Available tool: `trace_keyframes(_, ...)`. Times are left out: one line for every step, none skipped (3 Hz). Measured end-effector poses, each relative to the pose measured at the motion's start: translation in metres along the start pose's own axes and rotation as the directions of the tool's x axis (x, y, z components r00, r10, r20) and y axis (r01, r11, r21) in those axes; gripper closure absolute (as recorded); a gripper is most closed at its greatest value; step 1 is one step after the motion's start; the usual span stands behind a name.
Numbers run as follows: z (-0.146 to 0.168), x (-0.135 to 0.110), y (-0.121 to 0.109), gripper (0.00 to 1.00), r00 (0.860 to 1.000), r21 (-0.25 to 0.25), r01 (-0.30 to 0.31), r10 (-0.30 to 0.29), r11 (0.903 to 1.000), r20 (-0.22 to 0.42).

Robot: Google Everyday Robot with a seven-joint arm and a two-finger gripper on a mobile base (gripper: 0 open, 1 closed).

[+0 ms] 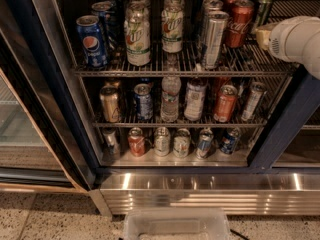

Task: Pick green can from top shelf of fridge

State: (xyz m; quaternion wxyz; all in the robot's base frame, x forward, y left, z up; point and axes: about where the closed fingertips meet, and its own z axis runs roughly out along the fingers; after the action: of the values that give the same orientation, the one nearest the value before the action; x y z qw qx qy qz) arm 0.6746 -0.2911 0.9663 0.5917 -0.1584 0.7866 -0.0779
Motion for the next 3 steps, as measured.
trace_keyframes(0.0057, 0.0006, -0.0097, 0.6, 1.0, 0.028, -0.013, 0.013, 0.9995, -0.003)
trace_keyframes(0.0067, 0.0006, -0.0108, 0.65, 1.0, 0.031, -0.015, 0.015, 0.9994, -0.004)
trace_keyframes(0.0066, 0.0006, -0.0108, 0.75, 1.0, 0.031, -0.015, 0.015, 0.9994, -0.004)
